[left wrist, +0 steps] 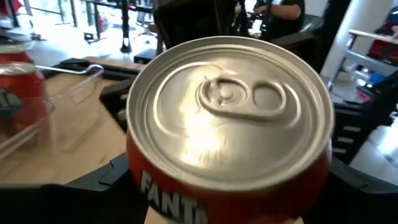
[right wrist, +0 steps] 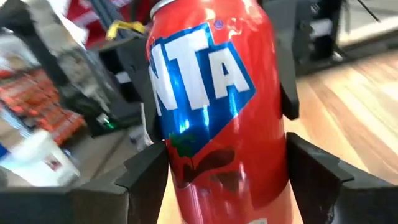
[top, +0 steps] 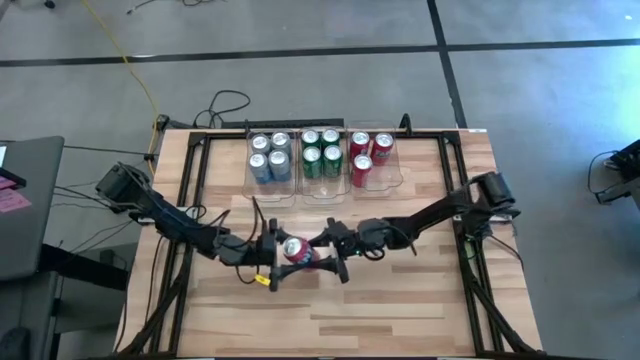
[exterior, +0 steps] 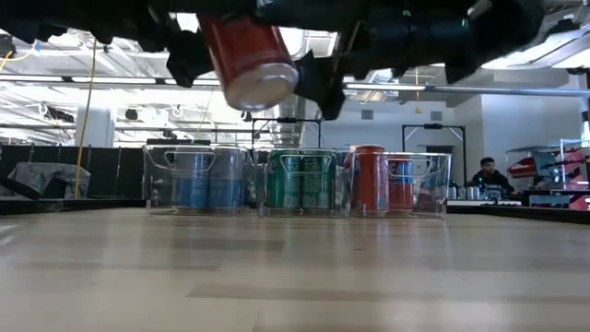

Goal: Sort soda cans
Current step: Put the red soda can into the right transparent bin

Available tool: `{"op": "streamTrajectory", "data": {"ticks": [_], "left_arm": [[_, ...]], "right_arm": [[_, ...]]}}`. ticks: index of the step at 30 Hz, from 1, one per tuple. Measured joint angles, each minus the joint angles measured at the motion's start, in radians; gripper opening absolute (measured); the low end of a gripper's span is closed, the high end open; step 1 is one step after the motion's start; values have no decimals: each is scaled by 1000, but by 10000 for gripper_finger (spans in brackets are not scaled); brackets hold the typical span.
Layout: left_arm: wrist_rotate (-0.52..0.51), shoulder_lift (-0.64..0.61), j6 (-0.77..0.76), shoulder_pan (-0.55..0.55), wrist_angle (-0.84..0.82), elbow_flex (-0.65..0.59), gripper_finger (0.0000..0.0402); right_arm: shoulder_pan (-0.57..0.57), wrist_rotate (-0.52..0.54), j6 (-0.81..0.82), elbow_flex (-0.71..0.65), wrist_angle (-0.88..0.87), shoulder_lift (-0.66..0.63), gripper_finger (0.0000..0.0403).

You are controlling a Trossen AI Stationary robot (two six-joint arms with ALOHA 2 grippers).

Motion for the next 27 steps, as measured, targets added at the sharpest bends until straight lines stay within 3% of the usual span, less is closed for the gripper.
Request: {"op": "streamTrajectory", "data": {"ticks": [7,12,17,27], "left_arm": [[-22,-4,34,-11,-54,-3,299],[-12,-3,58,-9,-33,1,299],[-9,-2,52,-11,-102,1,299],[-10,4,28,-9,-236,1,299]], "right_arm": [[-3,53,41,-15,-396,-201,285],[-3,145,27,-5,-544,-289,285],[1,147,-1,-4,-588,-310,285],[47,113,-260,191,-772,-231,286]]}}
